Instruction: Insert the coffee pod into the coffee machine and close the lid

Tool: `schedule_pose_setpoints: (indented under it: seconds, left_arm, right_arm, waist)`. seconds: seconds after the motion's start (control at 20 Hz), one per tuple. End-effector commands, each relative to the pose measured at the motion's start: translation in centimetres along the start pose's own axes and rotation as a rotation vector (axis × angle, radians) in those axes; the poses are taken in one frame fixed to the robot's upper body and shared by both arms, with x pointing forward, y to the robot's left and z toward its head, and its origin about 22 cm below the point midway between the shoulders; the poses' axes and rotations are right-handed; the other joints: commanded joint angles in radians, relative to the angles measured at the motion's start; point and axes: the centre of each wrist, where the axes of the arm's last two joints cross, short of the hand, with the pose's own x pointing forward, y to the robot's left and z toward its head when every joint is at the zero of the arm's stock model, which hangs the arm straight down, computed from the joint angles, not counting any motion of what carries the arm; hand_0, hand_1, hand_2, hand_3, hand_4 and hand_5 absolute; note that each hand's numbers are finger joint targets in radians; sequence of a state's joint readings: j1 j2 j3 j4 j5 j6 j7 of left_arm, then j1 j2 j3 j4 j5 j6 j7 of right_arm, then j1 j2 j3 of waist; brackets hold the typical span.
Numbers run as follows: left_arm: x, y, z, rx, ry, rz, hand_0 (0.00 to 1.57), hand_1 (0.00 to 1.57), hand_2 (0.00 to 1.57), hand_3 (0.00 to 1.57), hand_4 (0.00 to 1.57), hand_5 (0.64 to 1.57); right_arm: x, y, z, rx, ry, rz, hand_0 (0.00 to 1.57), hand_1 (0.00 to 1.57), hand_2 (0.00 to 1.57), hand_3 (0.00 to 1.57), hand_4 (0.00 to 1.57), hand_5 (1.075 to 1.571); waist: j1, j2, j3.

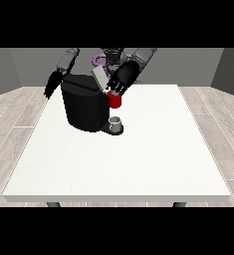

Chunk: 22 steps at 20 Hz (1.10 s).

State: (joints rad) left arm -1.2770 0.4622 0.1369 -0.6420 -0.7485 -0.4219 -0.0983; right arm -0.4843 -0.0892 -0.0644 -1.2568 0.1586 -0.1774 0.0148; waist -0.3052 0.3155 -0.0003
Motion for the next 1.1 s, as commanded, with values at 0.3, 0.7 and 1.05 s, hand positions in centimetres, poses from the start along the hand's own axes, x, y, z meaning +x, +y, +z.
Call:
schedule_pose_setpoints:
  seconds: [0.3, 0.7, 1.05]
  left_arm:
    - [-0.8, -0.2, 0.3, 0.085, -0.023, -0.06, 1.27, 1.27, 1.27, 1.18, 0.17, 1.571]
    - [-0.9, -2.8, -0.2, 0.035, -0.008, -0.184, 1.16, 1.16, 1.18, 1.05, 0.0, 1.571]
    - [-0.3, -0.3, 0.0, 0.101, -0.05, -0.137, 1.11, 1.11, 1.12, 0.97, 0.0, 1.571]
  right_arm:
    - [1.3, 0.7, -0.2, -0.004, -0.043, 0.011, 0.0, 0.0, 0.0, 0.0, 0.15, 1.571]
    - [0.5, 0.2, 0.0, -0.019, -0.009, -0.006, 0.0, 0.0, 0.0, 0.0, 0.0, 1.571]
    - [-0.7, -0.7, 0.1, -0.033, -0.016, 0.001, 0.0, 0.0, 0.0, 0.0, 0.06, 1.571]
  waist:
    - [-0.011, 0.034, 0.0002]
    - [-0.002, 0.022, 0.0004]
    - [0.0, 0.048, 0.0006]
